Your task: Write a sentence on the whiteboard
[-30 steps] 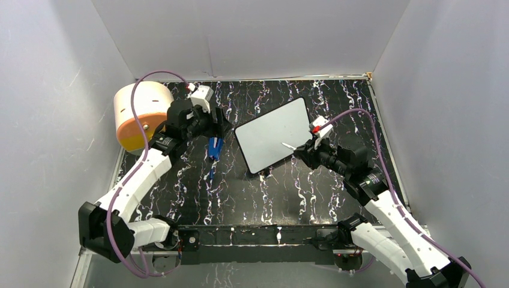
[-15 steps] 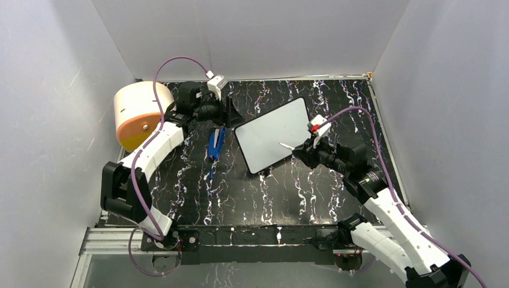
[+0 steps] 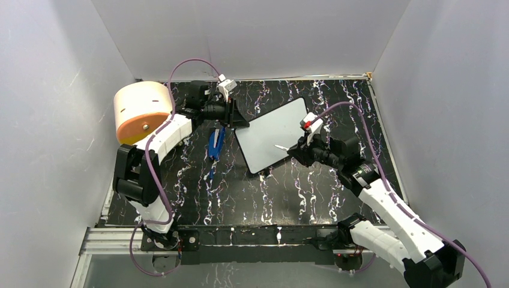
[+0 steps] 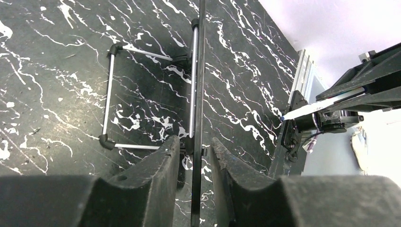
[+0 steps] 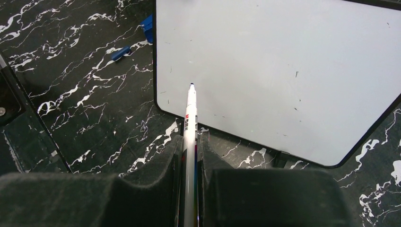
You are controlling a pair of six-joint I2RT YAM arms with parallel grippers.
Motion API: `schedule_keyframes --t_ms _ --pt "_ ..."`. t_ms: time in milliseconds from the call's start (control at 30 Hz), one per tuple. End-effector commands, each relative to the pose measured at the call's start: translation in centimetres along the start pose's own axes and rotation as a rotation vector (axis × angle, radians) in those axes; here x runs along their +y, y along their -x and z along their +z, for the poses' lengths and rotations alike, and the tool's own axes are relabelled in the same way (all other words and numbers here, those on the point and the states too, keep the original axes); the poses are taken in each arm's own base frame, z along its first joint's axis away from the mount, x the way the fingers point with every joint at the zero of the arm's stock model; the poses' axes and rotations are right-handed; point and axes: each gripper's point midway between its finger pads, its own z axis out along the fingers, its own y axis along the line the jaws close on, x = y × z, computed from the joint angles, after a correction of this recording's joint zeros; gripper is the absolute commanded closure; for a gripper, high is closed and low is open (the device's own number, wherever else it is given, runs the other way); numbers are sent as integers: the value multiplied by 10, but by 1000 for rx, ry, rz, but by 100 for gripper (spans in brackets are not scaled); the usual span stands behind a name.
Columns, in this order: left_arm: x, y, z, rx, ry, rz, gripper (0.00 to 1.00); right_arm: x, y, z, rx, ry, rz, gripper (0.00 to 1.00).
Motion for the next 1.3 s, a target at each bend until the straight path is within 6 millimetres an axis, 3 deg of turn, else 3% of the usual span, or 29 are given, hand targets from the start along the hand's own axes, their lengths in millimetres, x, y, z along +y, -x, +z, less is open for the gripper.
schedule_keyframes --t_ms 0,433,667,967,1133,1267 --pt "-18 15 -2 -10 -93 47 74 5 43 1 -108 28 -55 100" --pt "-23 3 2 21 -176 53 100 14 39 10 -93 46 -65 100" --pt "-35 -2 -2 29 -219 76 100 17 37 13 -84 15 -77 100" --pt "-57 -19 4 93 -229 124 100 47 47 19 -96 15 -134 100" --pt "-60 -17 4 105 -223 118 100 60 46 24 -87 28 -153 100" --pt "-57 -8 2 86 -166 141 94 57 45 26 -89 -11 -156 100"
